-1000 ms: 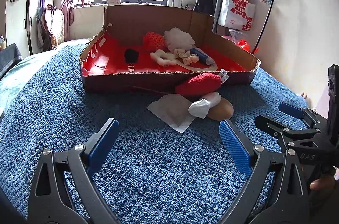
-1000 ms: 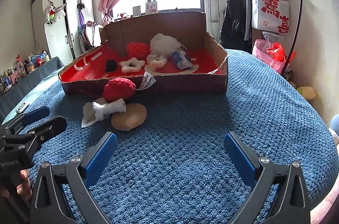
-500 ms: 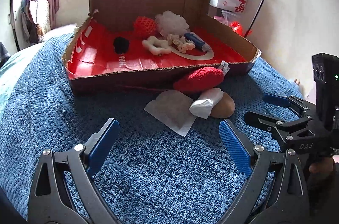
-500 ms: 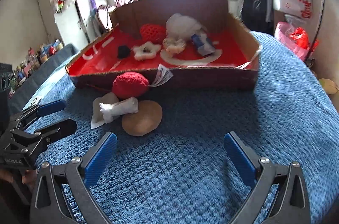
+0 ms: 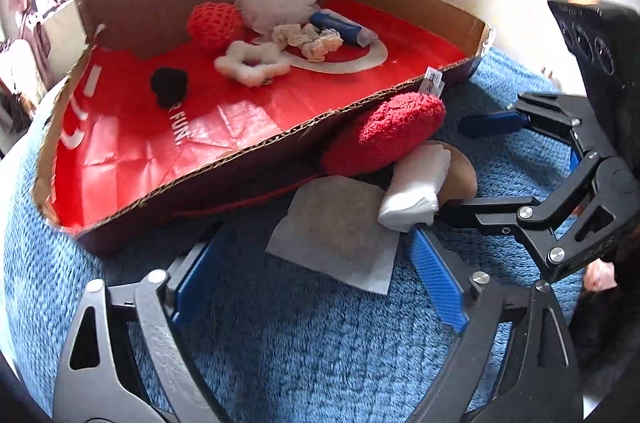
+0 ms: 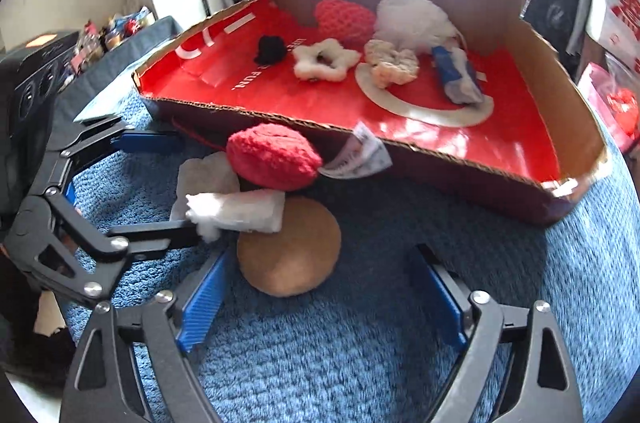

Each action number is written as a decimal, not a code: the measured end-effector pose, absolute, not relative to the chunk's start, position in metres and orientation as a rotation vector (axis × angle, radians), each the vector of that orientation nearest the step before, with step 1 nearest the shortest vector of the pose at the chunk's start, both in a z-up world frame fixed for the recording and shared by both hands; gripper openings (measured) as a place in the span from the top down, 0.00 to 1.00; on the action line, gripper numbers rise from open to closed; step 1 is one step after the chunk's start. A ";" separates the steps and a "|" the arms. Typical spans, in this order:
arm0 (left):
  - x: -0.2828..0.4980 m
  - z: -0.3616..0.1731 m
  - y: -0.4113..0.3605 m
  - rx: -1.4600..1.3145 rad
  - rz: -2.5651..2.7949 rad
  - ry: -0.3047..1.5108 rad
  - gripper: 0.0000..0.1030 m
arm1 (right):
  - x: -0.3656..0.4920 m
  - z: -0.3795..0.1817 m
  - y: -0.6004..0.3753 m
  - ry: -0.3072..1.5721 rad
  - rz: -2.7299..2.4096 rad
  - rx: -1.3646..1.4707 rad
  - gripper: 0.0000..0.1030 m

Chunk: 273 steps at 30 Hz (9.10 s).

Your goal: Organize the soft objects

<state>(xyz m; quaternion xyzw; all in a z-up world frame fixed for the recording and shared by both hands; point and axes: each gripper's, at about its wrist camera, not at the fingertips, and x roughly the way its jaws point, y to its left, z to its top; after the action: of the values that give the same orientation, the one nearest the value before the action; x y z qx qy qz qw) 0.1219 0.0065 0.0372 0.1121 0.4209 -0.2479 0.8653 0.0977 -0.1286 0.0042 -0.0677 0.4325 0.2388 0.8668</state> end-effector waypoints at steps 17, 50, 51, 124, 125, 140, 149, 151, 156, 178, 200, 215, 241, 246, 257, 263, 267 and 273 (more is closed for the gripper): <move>0.106 0.053 0.014 0.178 -0.615 0.813 0.73 | 0.077 0.031 -0.141 0.798 0.597 -0.074 0.60; 0.110 0.031 -0.005 0.317 -0.533 0.853 0.58 | 0.063 0.005 -0.129 0.812 0.468 -0.217 0.48; 0.109 0.031 -0.007 0.322 -0.532 0.846 0.62 | 0.061 0.006 -0.129 0.798 0.466 -0.217 0.50; 0.220 0.055 0.038 0.150 -0.423 0.884 0.87 | 0.210 0.023 -0.148 0.979 0.250 -0.205 0.48; 0.220 0.055 0.038 0.153 -0.421 0.883 0.87 | 0.209 0.024 -0.148 0.980 0.249 -0.205 0.48; 0.221 0.054 0.040 0.178 -0.374 0.873 0.72 | 0.210 0.023 -0.148 0.971 0.246 -0.213 0.42; 0.217 0.055 0.037 0.196 -0.374 0.852 0.47 | 0.207 0.028 -0.151 0.950 0.252 -0.206 0.37; 0.215 0.057 0.038 0.185 -0.378 0.850 0.47 | 0.203 0.030 -0.150 0.941 0.262 -0.204 0.33; 0.204 0.070 0.042 0.160 -0.379 0.812 0.34 | 0.193 0.040 -0.145 0.910 0.264 -0.210 0.30; 0.090 0.128 0.048 0.020 -0.255 0.513 0.05 | 0.075 0.110 -0.161 0.607 0.271 -0.071 0.00; 0.043 0.067 0.042 -0.028 -0.222 0.613 0.05 | 0.043 0.031 -0.168 0.705 0.249 -0.041 0.00; 0.049 0.064 0.053 0.003 -0.204 0.648 0.05 | 0.062 0.003 -0.122 0.827 0.449 -0.123 0.35; 0.091 0.053 -0.010 0.052 -0.331 0.751 0.05 | 0.060 0.020 -0.194 0.761 0.298 -0.086 0.29; 0.107 0.049 -0.030 0.085 -0.352 0.783 0.05 | 0.067 0.019 -0.201 0.775 0.370 -0.077 0.29; 0.127 0.037 -0.048 0.073 -0.470 0.850 0.39 | 0.071 0.014 -0.196 0.780 0.494 -0.056 0.79; 0.106 0.058 -0.025 0.023 -0.498 0.800 0.39 | 0.065 0.044 -0.198 0.688 0.486 -0.009 0.79; 0.105 0.073 -0.012 0.004 -0.493 0.764 0.39 | 0.072 0.047 -0.188 0.683 0.473 -0.023 0.79; 0.123 0.090 -0.005 0.009 -0.513 0.746 0.39 | 0.089 0.062 -0.181 0.672 0.456 -0.025 0.79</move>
<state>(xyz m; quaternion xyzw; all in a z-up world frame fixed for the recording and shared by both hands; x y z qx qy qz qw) 0.1225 -0.0050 0.0901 0.0043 0.3606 -0.2479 0.8991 0.0892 -0.1814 0.0621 -0.0122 0.3267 0.2216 0.9187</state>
